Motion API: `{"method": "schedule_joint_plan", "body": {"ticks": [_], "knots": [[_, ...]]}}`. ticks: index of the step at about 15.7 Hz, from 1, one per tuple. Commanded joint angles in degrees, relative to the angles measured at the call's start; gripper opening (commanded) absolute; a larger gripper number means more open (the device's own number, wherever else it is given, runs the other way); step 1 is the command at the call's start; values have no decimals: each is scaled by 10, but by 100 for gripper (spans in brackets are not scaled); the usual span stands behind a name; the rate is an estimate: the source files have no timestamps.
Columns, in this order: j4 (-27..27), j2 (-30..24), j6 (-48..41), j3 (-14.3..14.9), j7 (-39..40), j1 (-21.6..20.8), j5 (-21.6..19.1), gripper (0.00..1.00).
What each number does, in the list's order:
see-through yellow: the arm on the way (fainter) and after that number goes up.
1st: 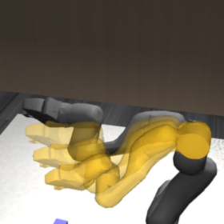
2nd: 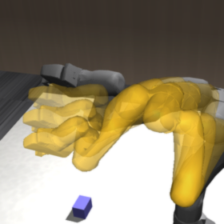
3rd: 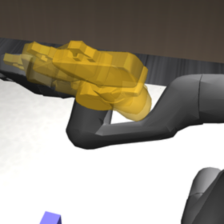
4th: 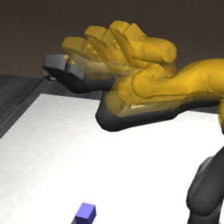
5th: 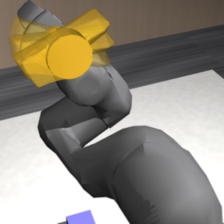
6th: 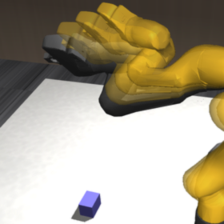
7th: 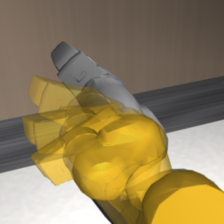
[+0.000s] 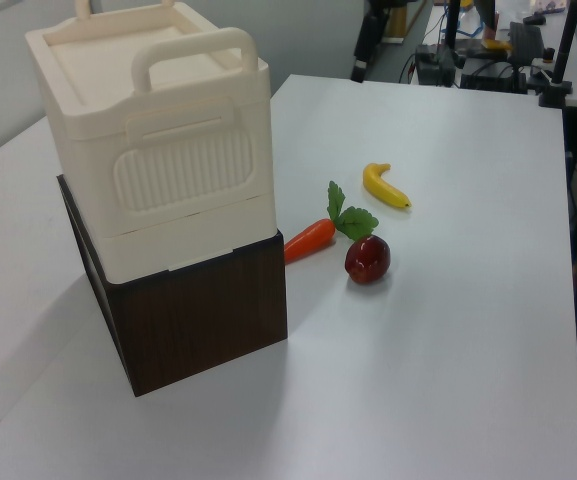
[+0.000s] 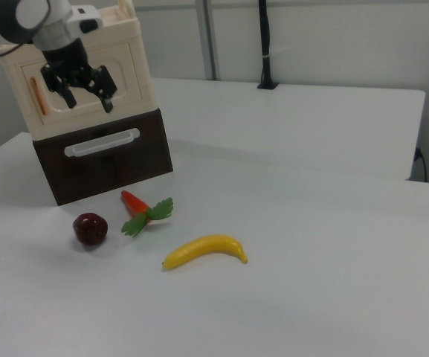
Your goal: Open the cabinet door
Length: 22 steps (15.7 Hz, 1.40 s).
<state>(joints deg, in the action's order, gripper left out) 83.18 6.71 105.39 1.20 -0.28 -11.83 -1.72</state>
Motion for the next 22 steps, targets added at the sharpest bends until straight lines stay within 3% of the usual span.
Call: {"method": "schedule_joint_plan", "body": {"ticks": [1, 5, 10, 22], "knots": [[-11, 8, 50, 4, 20, -42, -9, 100], [-11, 22, 97, 3, 62, -79, -10, 100], [-12, 33, 136, 2, 93, -101, -44, 100], [-7, 44, 160, -14, 100, -110, -43, 100]]}}
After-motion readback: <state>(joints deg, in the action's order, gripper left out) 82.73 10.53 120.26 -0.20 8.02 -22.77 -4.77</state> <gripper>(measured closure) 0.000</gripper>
